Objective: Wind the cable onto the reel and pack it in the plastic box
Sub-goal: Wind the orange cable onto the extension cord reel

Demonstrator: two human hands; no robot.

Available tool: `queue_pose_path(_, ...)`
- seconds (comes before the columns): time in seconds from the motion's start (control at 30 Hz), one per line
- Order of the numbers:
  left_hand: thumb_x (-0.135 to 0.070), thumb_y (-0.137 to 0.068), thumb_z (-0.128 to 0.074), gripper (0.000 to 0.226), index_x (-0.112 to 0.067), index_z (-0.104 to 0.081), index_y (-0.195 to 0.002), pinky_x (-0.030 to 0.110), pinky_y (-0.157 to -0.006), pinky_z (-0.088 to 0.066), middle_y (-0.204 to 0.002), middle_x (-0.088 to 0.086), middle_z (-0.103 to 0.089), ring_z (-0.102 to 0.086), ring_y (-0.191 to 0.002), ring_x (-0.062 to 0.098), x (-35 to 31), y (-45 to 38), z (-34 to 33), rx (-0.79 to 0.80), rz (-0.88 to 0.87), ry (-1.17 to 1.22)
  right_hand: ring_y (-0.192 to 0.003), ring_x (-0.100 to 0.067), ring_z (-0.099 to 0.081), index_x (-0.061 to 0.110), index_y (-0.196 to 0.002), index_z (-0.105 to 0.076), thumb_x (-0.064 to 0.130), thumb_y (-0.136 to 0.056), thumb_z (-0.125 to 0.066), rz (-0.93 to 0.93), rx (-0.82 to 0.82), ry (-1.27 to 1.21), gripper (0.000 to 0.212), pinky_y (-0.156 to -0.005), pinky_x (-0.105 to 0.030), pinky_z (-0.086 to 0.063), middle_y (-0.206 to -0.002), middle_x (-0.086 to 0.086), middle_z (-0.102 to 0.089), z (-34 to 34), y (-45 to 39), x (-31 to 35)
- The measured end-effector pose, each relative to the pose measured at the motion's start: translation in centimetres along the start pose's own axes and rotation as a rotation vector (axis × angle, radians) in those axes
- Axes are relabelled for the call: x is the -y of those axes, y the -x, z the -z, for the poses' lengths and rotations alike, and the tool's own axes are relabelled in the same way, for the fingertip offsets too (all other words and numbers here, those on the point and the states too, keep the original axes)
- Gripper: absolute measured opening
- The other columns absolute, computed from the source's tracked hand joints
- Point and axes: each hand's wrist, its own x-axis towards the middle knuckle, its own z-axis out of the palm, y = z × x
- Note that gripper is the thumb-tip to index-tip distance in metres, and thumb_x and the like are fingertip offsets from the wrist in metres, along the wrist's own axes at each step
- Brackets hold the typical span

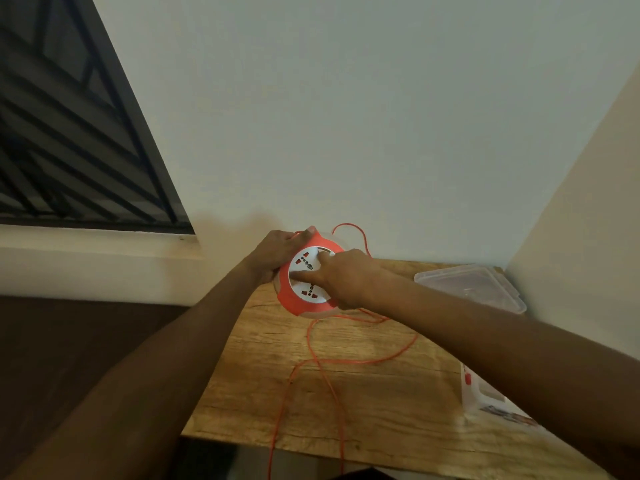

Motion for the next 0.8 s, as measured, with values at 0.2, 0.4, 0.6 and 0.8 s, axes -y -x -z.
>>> queue_pose_path(0.2, -0.059, -0.095, -0.060, 0.047, -0.015, -0.075, -0.107, 0.033, -0.063, -0.064, -0.096, 0.006, -0.082, -0.081, -0.081, 0.027, 0.0, 0.1, -0.7, 0.008, 0.012, 0.024, -0.107, -0.030, -0.061, 0.035, -0.151, -0.025, 0.030, -0.086, -0.072, 0.022, -0.003, 0.131, 0.081, -0.070, -0.038, -0.055, -0.130, -0.013, -0.054, 1.2, -0.1, 0.7)
queue_pose_path(0.4, -0.058, -0.095, -0.061, 0.044, -0.018, -0.077, -0.104, 0.036, -0.069, -0.065, -0.096, 0.007, -0.082, -0.080, -0.081, 0.027, -0.8, 0.0, -0.9, -0.036, -0.023, -0.020, -0.108, -0.033, -0.063, 0.023, -0.150, -0.031, 0.033, -0.086, -0.071, -0.055, -0.069, 0.079, 0.076, -0.078, -0.042, -0.056, -0.132, -0.011, -0.058, 0.2, -0.8, 0.7)
queue_pose_path(0.6, -0.055, -0.092, -0.068, 0.042, -0.016, -0.080, -0.088, 0.027, -0.059, -0.062, -0.084, 0.006, -0.082, -0.079, -0.071, 0.022, -1.9, -0.4, -1.3, -0.220, -0.068, 0.145, -0.103, -0.029, -0.065, 0.024, -0.140, -0.045, 0.056, -0.088, -0.051, -0.580, -0.335, -0.636, 0.061, -0.080, -0.040, -0.051, -0.120, -0.007, -0.067, -1.1, -1.6, 0.5)
queue_pose_path(0.8, -0.055, -0.094, -0.066, 0.056, 0.000, -0.077, -0.093, 0.027, -0.057, -0.063, -0.090, 0.014, -0.080, -0.078, -0.068, 0.023, -1.5, -0.7, -0.9, -0.256, -0.034, 0.138, -0.082, -0.024, -0.067, 0.024, -0.146, -0.038, 0.013, -0.086, -0.060, -0.866, -0.295, -2.021, 0.065, -0.051, -0.028, -0.053, -0.114, -0.012, -0.064, 0.0, -1.6, 3.1)
